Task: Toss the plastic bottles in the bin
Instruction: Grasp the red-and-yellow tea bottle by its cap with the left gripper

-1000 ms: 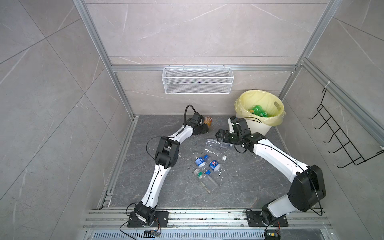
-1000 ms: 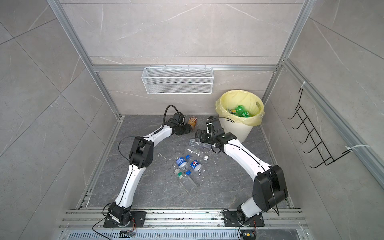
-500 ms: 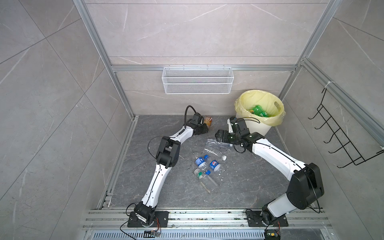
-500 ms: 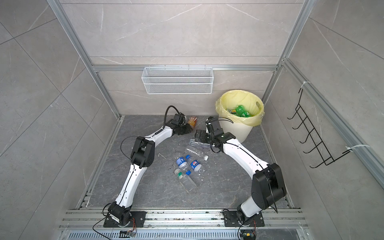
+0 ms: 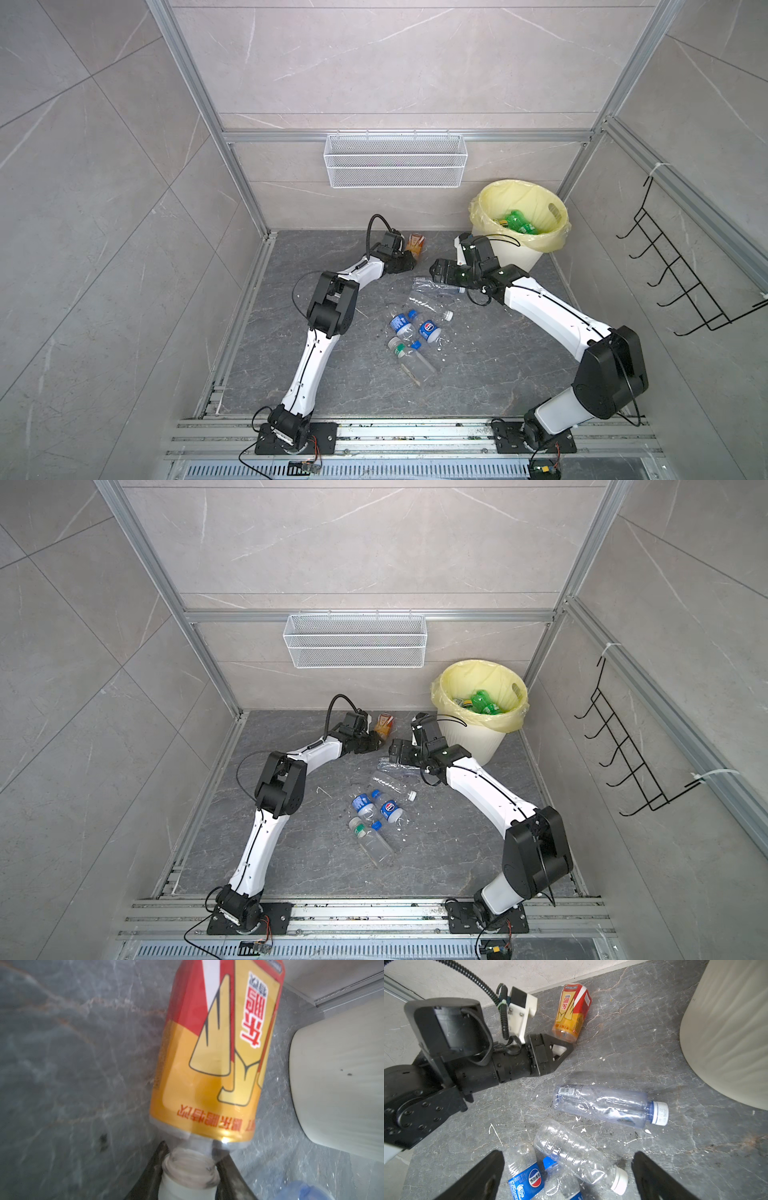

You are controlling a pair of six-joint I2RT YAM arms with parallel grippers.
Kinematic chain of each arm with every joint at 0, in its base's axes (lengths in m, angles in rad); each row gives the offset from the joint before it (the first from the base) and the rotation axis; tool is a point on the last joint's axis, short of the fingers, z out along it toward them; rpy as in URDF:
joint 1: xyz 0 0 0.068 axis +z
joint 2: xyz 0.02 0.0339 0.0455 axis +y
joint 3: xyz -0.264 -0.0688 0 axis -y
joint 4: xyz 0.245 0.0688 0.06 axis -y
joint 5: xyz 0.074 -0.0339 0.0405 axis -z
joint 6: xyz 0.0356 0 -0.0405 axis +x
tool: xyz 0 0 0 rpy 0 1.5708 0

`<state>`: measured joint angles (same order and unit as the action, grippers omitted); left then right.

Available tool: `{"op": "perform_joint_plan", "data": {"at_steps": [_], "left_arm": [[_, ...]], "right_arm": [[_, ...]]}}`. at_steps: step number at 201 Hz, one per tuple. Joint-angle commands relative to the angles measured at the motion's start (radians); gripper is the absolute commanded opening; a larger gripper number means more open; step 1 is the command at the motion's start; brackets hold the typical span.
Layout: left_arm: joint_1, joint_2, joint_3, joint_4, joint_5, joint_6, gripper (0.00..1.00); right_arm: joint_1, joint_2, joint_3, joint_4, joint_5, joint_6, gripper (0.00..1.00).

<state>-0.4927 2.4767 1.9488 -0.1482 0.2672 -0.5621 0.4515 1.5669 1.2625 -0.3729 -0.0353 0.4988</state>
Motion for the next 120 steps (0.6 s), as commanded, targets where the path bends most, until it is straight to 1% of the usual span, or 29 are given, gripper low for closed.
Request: {"op": "perform_joint_plan", "data": {"at_steps": [1, 57, 120], "left_arm": [[0.003, -0.122, -0.086, 0.027, 0.028, 0.002, 0.26], [0.000, -0.381, -0.349, 0.100, 0.043, -0.021, 0.25], [-0.004, -0.648, -0.577, 0.111, 0.038, -0.042, 0.25]], "right_arm": [[0.001, -0.042, 0.003, -0.013, -0.011, 0.022, 1.00], [0.001, -0.058, 0.004, -0.025, -0.055, 0.066, 1.00], [0.005, -0.013, 0.005, 0.086, -0.157, 0.155, 1.00]]}}
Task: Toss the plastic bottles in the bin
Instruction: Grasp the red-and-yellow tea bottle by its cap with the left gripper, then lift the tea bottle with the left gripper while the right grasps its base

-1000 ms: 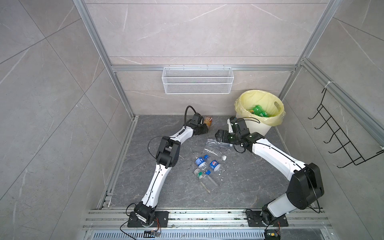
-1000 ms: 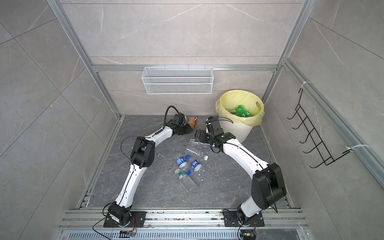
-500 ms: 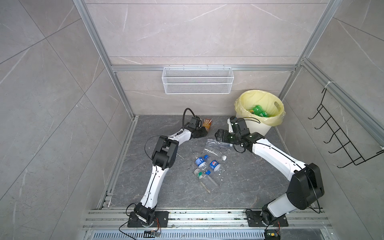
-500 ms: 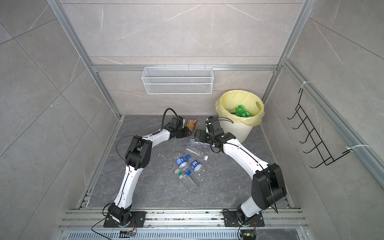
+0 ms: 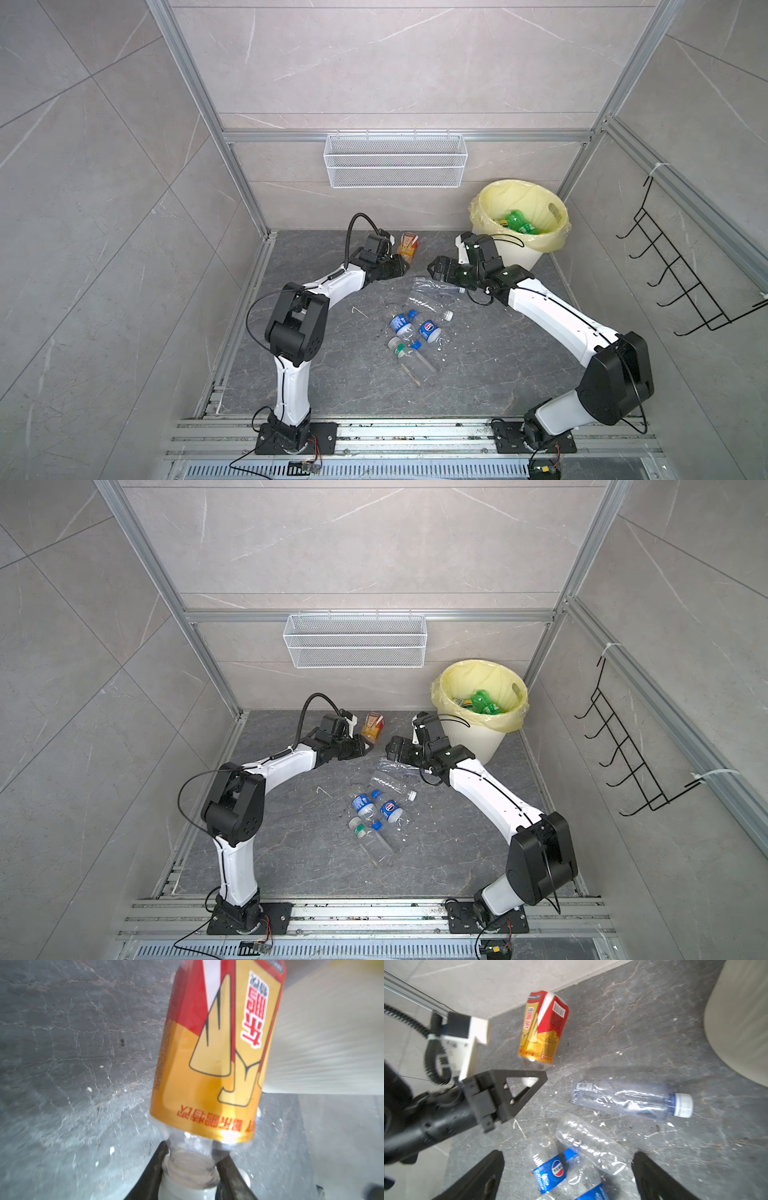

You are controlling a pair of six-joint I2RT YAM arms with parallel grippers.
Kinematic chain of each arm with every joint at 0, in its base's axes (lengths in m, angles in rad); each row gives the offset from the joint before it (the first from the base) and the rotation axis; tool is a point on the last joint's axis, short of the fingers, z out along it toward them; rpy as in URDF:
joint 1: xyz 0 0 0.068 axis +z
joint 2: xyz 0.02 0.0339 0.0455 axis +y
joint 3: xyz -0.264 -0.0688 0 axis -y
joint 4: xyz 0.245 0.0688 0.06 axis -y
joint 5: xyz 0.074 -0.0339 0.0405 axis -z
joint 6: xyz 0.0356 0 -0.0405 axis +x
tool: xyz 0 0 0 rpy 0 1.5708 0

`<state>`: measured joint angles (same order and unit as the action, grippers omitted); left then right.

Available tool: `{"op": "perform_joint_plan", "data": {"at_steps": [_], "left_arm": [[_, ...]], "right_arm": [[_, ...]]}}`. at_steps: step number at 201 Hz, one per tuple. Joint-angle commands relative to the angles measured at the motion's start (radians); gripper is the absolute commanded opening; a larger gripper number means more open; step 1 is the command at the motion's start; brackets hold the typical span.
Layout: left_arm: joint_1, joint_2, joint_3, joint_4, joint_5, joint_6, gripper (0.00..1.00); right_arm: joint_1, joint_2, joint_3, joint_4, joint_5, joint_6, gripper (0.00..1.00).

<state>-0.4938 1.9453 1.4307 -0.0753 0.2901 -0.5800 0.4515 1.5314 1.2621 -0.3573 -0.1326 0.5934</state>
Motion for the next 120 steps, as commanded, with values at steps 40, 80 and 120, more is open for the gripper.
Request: {"op": "perform_joint_plan", "data": {"at_steps": [40, 80, 120], "left_arm": [[-0.003, -0.271, -0.204, 0.038, 0.017, -0.041, 0.25], [-0.008, -0.402, -0.325, 0.043, 0.018, -0.088, 0.25], [-0.029, -0.510, -0.416, 0.048, 0.006, -0.120, 0.25]], "right_arm": [[0.043, 0.085, 0.048, 0.145, -0.095, 0.116, 1.00], [0.088, 0.164, 0.085, 0.241, -0.126, 0.177, 1.00], [0.103, 0.219, 0.091, 0.347, -0.166, 0.262, 1.00]]}}
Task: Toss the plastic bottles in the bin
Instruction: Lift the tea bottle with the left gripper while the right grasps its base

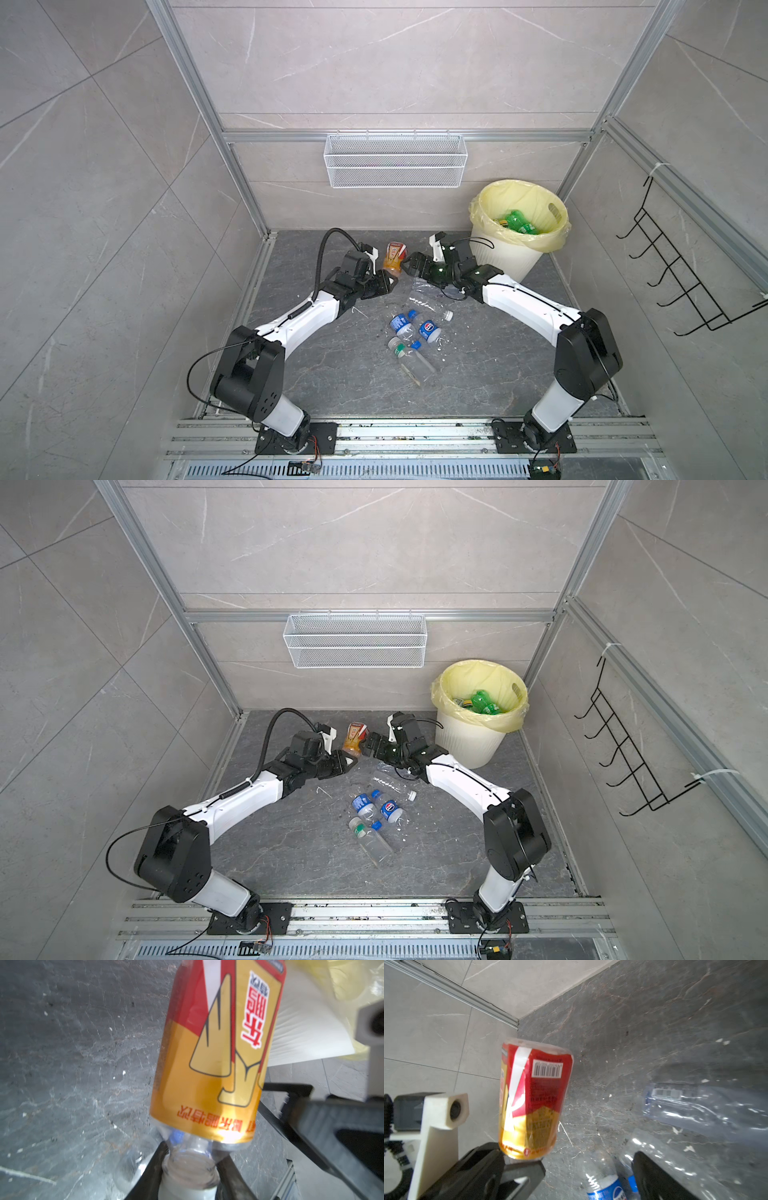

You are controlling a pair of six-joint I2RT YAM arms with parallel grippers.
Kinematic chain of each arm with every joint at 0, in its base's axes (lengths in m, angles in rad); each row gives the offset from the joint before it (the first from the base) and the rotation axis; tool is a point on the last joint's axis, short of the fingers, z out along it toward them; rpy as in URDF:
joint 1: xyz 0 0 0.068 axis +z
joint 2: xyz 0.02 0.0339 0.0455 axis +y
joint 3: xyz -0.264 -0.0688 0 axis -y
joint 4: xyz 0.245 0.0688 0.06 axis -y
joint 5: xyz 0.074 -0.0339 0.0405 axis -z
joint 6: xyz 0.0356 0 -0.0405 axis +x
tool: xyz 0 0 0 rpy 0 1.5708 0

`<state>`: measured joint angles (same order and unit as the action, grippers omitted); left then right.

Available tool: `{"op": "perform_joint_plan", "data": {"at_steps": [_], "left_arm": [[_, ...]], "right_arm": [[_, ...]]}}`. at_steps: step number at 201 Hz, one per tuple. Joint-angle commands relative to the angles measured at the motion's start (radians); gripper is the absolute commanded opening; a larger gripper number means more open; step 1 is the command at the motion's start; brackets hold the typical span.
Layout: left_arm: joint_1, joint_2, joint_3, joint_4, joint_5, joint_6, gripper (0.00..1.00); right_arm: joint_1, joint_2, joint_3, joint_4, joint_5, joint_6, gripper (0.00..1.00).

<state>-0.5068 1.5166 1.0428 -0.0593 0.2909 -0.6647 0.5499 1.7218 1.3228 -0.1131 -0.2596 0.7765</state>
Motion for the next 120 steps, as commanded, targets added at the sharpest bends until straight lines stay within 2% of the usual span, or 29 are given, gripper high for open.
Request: {"op": "perform_joint_plan", "data": {"at_steps": [1, 48, 84, 120], "left_arm": [[-0.017, -0.083, -0.030, 0.032, 0.005, -0.036, 0.25], [-0.068, -0.144, -0.090, 0.033, -0.029, -0.065, 0.25], [-0.083, -0.151, -0.093, 0.032, -0.045, -0.066, 0.25], [-0.084, -0.139, -0.076, 0.030, -0.047, -0.057, 0.25]], "right_arm": [[0.005, 0.030, 0.030, 0.106, -0.041, 0.082, 1.00], [0.016, 0.075, 0.057, 0.168, -0.077, 0.138, 0.97], [0.031, 0.096, 0.075, 0.172, -0.098, 0.153, 0.89], [0.040, 0.085, 0.054, 0.174, -0.092, 0.155, 0.78]]}}
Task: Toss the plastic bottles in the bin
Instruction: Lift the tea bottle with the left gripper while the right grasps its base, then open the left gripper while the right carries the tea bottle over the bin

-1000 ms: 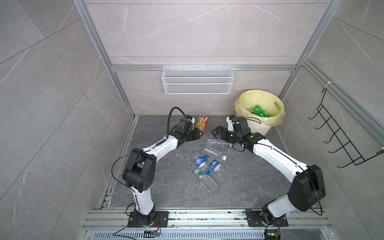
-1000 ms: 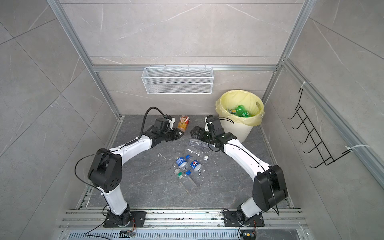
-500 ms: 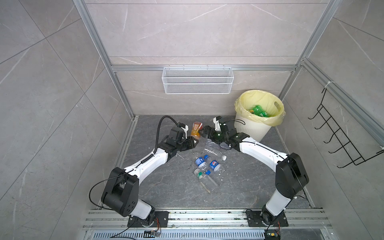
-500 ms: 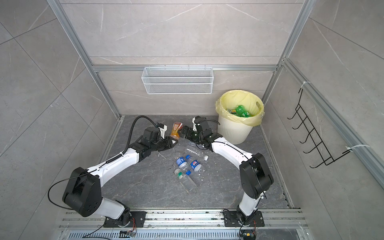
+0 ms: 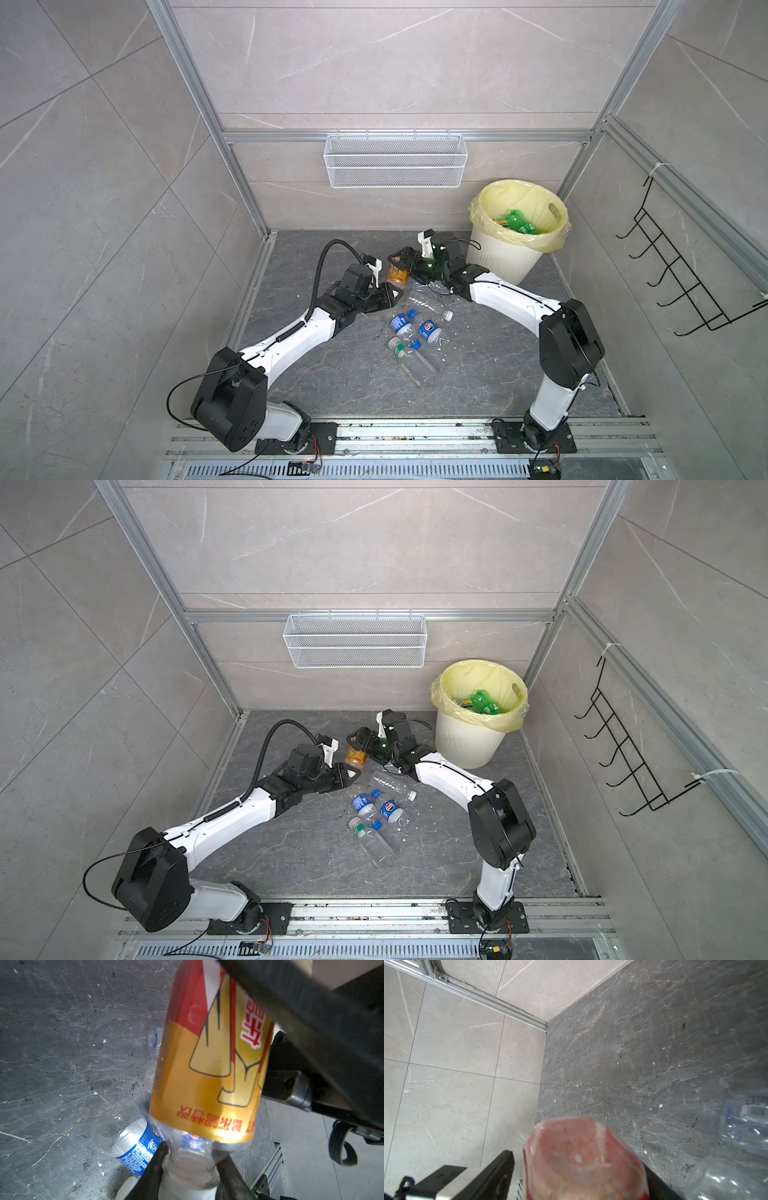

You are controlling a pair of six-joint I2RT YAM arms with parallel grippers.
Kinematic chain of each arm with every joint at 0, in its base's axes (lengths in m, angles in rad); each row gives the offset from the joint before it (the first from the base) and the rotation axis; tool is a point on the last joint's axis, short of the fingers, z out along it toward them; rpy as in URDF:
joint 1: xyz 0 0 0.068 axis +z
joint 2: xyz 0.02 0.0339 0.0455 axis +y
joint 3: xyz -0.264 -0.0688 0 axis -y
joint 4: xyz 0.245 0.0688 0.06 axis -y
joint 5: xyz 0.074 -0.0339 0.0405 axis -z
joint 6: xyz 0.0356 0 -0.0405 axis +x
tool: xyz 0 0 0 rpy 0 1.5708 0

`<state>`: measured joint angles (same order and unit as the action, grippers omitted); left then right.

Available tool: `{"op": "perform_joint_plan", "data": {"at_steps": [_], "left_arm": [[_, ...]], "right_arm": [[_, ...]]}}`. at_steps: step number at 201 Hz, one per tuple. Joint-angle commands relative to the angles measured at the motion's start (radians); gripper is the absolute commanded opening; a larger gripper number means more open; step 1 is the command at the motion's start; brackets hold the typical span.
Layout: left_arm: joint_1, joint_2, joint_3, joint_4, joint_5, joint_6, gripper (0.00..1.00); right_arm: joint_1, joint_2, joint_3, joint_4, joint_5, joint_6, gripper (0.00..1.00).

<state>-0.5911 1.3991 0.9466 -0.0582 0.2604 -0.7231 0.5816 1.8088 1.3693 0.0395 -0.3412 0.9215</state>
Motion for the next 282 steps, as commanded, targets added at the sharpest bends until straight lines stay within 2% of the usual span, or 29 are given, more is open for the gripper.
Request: {"op": "perform_joint_plan", "data": {"at_steps": [1, 54, 102, 139, 159, 202, 235, 282], "left_arm": [[0.001, -0.022, 0.021, 0.028, -0.017, 0.001, 0.25], [0.001, -0.017, 0.024, 0.017, -0.026, 0.004, 0.29], [0.001, -0.026, 0.039, -0.024, -0.043, 0.026, 0.41], [-0.001, -0.051, 0.064, -0.067, -0.062, 0.055, 0.63], [-0.012, -0.066, 0.078, -0.082, -0.071, 0.070, 0.70], [-0.087, -0.075, 0.151, -0.127, -0.118, 0.122, 0.99], [-0.167, -0.056, 0.255, -0.159, -0.166, 0.202, 1.00], [-0.298, 0.048, 0.482, -0.218, -0.224, 0.349, 1.00]], "right_arm": [[0.009, -0.002, 0.007, 0.021, -0.010, 0.010, 0.78], [0.008, -0.028, -0.007, -0.019, 0.013, -0.022, 0.53], [0.007, -0.064, 0.014, -0.083, 0.046, -0.081, 0.44], [0.004, -0.107, 0.040, -0.168, 0.103, -0.145, 0.41], [0.000, -0.134, 0.050, -0.207, 0.131, -0.178, 0.40], [-0.039, -0.211, 0.100, -0.334, 0.211, -0.271, 0.40], [-0.121, -0.277, 0.161, -0.440, 0.254, -0.316, 0.39], [-0.311, -0.404, 0.235, -0.531, 0.257, -0.363, 0.38]]}}
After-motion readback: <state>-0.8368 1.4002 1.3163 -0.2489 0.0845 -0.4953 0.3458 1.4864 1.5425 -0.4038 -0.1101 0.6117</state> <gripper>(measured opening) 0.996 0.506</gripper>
